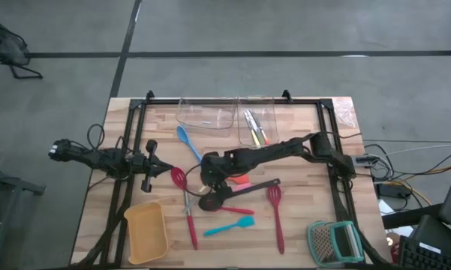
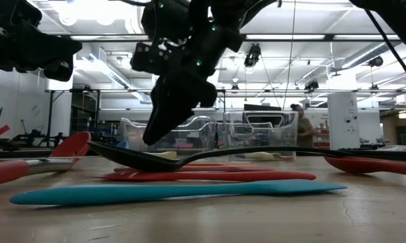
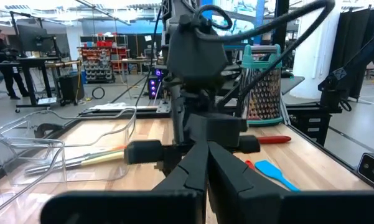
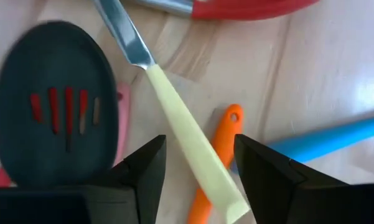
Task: Pick & Place Kitchen Items
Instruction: Put the yellow knife into the right transparent bin
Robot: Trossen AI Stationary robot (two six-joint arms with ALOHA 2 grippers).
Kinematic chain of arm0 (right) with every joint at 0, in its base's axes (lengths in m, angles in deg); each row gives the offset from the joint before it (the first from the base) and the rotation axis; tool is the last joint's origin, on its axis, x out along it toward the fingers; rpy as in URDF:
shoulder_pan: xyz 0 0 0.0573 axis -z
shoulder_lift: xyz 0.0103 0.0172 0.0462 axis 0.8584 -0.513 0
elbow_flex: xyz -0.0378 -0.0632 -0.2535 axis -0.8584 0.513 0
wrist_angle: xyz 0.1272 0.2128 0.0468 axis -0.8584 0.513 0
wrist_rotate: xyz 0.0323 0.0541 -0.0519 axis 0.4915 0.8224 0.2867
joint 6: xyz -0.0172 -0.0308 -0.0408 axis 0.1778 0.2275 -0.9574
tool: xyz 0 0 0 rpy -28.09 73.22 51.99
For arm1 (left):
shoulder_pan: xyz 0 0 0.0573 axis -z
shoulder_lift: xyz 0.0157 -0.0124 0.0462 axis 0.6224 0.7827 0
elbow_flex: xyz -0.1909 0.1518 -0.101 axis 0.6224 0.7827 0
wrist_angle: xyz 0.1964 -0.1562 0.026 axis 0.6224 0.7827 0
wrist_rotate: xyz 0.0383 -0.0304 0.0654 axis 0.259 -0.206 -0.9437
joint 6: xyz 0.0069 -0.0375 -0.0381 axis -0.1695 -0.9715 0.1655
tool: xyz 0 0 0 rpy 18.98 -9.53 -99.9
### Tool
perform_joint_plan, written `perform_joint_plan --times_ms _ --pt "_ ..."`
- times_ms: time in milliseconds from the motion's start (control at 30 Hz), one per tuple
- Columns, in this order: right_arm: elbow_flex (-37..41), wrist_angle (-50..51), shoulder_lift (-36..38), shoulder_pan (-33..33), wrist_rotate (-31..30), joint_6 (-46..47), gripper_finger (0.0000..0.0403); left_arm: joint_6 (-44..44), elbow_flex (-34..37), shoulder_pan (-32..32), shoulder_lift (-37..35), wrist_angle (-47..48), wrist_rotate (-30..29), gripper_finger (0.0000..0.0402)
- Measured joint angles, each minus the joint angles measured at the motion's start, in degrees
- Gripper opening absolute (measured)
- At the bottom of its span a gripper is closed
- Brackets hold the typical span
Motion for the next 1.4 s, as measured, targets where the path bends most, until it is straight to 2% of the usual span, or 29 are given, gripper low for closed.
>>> perform_joint_plan --times_ms 433,633,933,1400 --pt "0.91 -0.69 -2.32 0.07 -0.41 -0.72 0.0176 -0.02 0.01 -0.01 0.00 0.00 -0.02 0.0012" --pt "1.88 -1.60 -2.39 0.07 -0.49 -0.68 0.0144 0.00 0.00 0.00 -0.02 0.00 -0.02 0.0012" --pt "2.69 -1.48 -2.37 0.04 -0.92 1.04 0.0074 -0.02 0.02 -0.01 -0.02 0.00 0.00 0.0012" --pt "2.80 -1.37 0.01 0.07 -1.84 4.07 0.0076 -0.02 0.00 -0.02 -0.04 0.00 0.00 0.0012"
